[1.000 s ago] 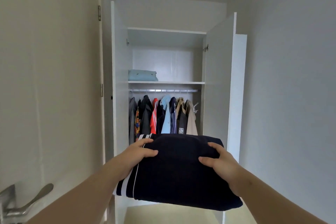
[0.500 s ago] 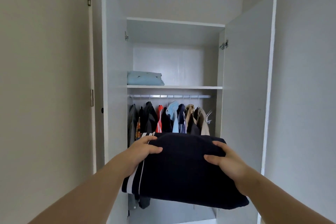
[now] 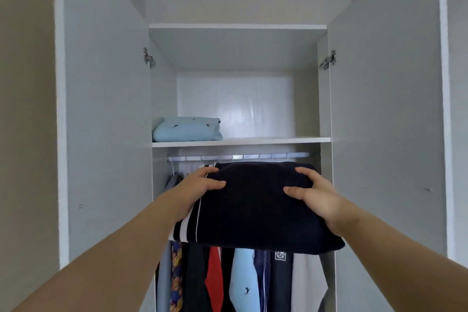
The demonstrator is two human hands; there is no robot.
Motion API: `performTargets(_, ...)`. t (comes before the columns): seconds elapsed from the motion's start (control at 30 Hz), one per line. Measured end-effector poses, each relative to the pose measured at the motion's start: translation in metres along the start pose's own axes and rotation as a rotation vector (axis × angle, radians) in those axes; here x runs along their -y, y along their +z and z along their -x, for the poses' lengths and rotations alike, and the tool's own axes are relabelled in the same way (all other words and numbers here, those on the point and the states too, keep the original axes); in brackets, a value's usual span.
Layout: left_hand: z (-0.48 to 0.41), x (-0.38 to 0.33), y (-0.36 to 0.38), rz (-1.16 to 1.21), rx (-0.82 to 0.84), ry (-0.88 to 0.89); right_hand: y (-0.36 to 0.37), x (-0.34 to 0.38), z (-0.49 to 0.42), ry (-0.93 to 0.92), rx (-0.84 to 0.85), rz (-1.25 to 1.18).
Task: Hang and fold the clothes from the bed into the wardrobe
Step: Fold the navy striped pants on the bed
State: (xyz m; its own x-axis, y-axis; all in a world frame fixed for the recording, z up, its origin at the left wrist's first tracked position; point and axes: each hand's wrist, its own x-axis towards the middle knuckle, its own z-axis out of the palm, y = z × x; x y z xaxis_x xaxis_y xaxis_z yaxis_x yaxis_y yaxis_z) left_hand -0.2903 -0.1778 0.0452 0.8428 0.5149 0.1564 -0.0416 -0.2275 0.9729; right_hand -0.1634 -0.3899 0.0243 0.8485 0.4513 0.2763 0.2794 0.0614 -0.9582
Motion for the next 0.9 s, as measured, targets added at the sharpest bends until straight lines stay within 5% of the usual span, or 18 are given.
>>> performTargets(0.27, -0.146, -0.041, 0.02, 0.005, -0.086, 0.097, -0.018, 0.021, -0.165, -0.101, 0.058, 0.007)
performTargets(0.63, -0.313, -0.092, -0.006, 0.018, -0.09, 0.333, 0.006, 0.056, -0.334, -0.383, -0.076, 0.081)
performTargets(0.9, -0.428, -0.097, -0.024, 0.008, -0.069, 0.378, 0.032, 0.049, -0.441, -0.41, -0.112, 0.074)
